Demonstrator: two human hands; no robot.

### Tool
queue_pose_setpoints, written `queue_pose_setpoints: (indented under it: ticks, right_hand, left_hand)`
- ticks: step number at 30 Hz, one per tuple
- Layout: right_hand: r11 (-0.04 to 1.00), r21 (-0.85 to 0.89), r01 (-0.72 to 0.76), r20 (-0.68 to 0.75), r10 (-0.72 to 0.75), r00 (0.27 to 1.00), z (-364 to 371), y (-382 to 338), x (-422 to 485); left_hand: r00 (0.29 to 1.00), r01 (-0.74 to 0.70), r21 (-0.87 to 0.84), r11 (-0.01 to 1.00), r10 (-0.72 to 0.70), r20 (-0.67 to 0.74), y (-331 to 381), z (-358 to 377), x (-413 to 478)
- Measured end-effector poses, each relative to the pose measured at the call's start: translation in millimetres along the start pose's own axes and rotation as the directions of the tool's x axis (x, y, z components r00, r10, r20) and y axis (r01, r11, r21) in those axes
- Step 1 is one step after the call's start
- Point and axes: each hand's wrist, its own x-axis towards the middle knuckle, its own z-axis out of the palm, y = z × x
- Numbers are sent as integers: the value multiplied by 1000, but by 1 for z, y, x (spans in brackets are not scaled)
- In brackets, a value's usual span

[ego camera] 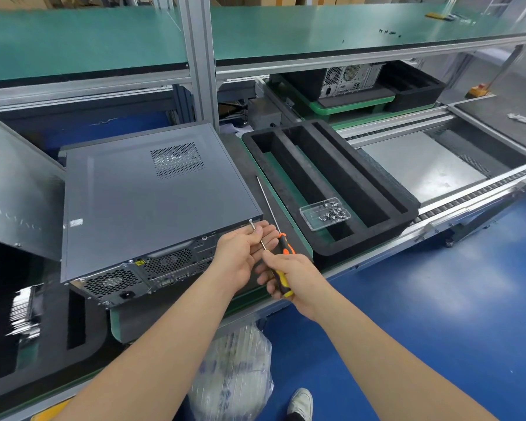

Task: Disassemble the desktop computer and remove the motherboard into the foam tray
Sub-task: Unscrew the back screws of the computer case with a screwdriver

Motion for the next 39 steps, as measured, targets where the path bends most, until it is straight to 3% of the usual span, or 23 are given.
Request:
queue_pose_setpoints:
  ticks: [4, 9, 11, 18, 24, 26, 31, 33, 37, 39]
  right_hand:
    - [993, -90, 79, -146, -92, 985, 6, 2, 3]
    - [990, 88, -108, -69, 114, 991, 13, -3, 0]
    - [984, 129, -126, -57, 134, 989, 11, -2, 0]
    - [997, -22, 76, -154, -78, 985, 10, 4, 1]
    - [997, -45, 70, -197, -78, 977, 10, 4, 4]
    - [998, 13, 56, -184, -52, 982, 11, 3, 4]
    - [936, 351, -34, -74, 64, 995, 11, -4, 3]
    - [959, 283, -1, -93, 29, 995, 10, -3, 3]
    - [984, -20, 176, -174, -177, 969, 7, 4, 2]
    - [974, -55, 222, -215, -228, 949, 8, 5, 3]
  left_hand:
    - [1000, -8, -11, 1000, 8, 21, 0, 2, -1]
    - [1000, 6, 38, 999, -7, 20, 1, 3, -3]
    - [999, 16, 66, 998, -17, 28, 3, 1, -4]
    - [999, 6, 0, 1000, -6, 54, 1, 2, -5]
    - [999, 18, -52, 998, -15, 48, 3, 2, -9]
    - [1000, 18, -88, 996, -16, 21, 2, 3, -8]
    - [996, 7, -95, 995, -16, -90, 3, 4, -5]
    - [995, 12, -92, 996, -21, -103, 4, 4, -4]
    - [993, 17, -80, 997, -26, -112, 4, 3, -3]
    - [993, 17, -74, 997, -25, -115, 3, 3, -2]
